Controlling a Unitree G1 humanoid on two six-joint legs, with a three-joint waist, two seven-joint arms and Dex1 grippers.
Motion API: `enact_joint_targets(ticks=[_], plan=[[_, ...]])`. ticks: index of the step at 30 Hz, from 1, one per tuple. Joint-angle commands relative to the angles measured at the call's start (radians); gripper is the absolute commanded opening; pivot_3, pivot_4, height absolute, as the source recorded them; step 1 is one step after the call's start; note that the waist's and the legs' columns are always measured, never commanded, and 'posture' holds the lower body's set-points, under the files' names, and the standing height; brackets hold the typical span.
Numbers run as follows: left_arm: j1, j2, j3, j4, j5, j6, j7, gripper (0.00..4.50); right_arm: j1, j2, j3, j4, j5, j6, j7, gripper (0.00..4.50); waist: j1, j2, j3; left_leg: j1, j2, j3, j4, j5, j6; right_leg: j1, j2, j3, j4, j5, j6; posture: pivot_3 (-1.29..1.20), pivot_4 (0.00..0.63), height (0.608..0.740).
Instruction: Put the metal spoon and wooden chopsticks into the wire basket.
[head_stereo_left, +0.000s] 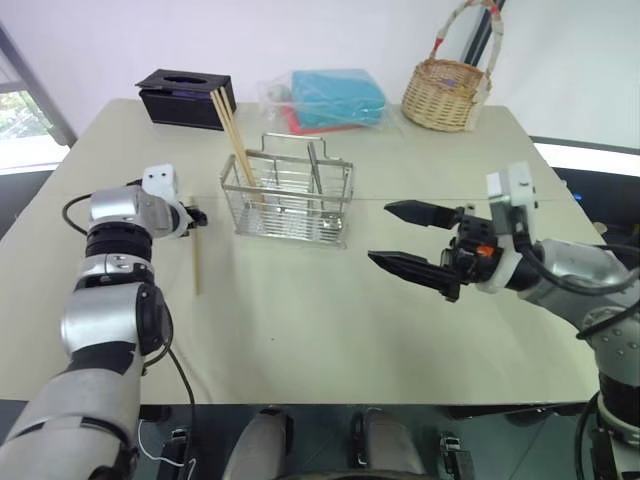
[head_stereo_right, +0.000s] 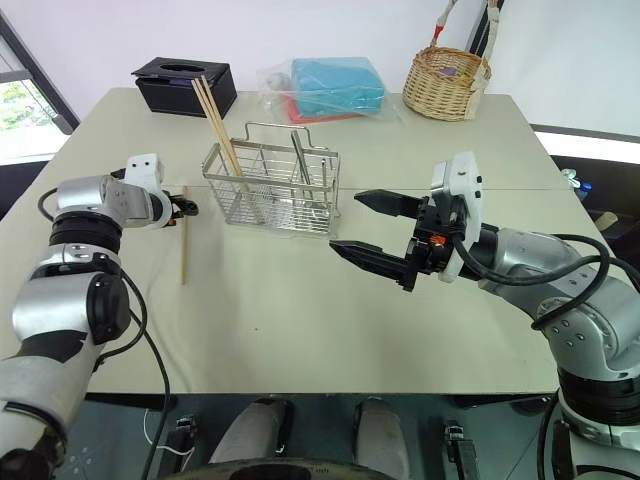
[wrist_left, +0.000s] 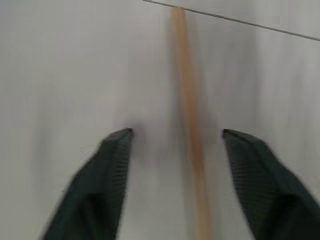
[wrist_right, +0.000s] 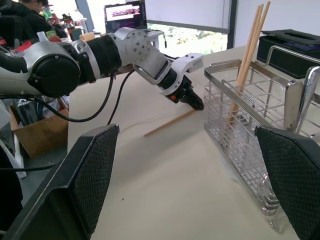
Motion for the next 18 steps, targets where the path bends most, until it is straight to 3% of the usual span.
enact_joint_targets(ticks=[1,3,4,13,18], plan=[[-0.037,-0.003,0.011,0.012,0.001,-0.005,-0.002,1.16,-0.019,-0.004,-0.026,-0.018,0.005,-0.023,0.005,4.50,0.001,0.000,0.000,0.000,0.000,0.000,0.000,0.000,0.000,0.000,0.000,0.000,0.000,0.000,0.000,0.00,0.150,0.661],[-0.041,-0.003,0.015,0.019,0.000,-0.012,0.002,0.21,-0.020,-0.005,-0.026,-0.016,0.001,-0.024,0.006,4.50,0.000,-0.001,0.000,0.000,-0.001,0.000,0.000,0.000,0.000,0.000,-0.001,0.000,0.000,0.000,0.000,0.00,0.150,0.661],[-0.041,-0.002,0.018,0.021,0.000,-0.016,0.006,0.10,-0.020,-0.004,-0.025,-0.016,0.001,-0.024,0.005,4.50,-0.001,-0.001,0.000,0.000,-0.002,0.000,0.000,0.000,0.000,0.000,-0.002,0.000,0.000,0.000,0.000,0.00,0.150,0.661],[-0.047,0.018,0.027,0.000,0.003,-0.027,0.021,0.10,-0.018,0.006,-0.016,-0.015,-0.009,-0.030,0.004,4.50,-0.003,-0.001,0.000,0.000,-0.001,0.001,0.000,0.000,0.000,0.000,-0.002,0.000,0.000,0.000,0.000,0.00,0.150,0.661],[-0.069,0.061,0.088,-0.061,-0.010,-0.186,0.073,0.10,-0.022,0.004,-0.014,-0.013,-0.012,-0.033,0.011,4.50,-0.004,-0.002,0.000,-0.001,-0.001,0.001,0.000,0.000,0.000,-0.001,-0.002,0.000,0.000,0.000,0.000,0.00,0.150,0.661]])
